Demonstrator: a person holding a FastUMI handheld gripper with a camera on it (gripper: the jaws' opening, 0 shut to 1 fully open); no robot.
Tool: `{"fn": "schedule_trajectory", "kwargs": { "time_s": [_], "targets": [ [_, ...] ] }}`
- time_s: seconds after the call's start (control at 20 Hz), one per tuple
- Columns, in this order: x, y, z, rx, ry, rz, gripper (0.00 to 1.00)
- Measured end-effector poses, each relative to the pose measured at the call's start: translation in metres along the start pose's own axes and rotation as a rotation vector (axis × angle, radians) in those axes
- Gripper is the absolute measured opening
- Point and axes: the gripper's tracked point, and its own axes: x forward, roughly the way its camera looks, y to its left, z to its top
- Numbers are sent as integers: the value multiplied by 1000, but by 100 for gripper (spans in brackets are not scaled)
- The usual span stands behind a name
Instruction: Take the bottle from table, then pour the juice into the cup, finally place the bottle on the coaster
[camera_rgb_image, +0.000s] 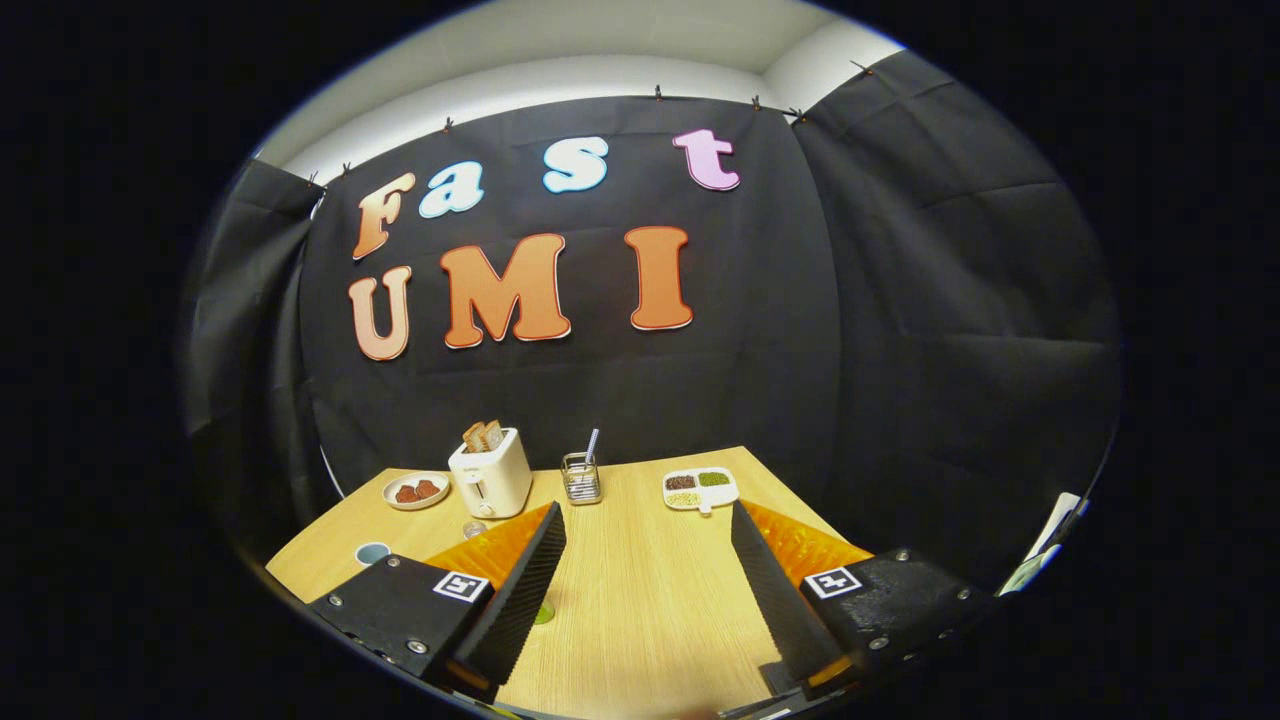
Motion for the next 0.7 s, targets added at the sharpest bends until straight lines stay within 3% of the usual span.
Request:
{"fn": "schedule_trajectory", "kwargs": {
  "time_s": [0.4,0.7],
  "targets": [
    [0,-15,0,-15,-15,-12,99],
    [0,11,-6,-55,-1,-8,98]
  ]
}}
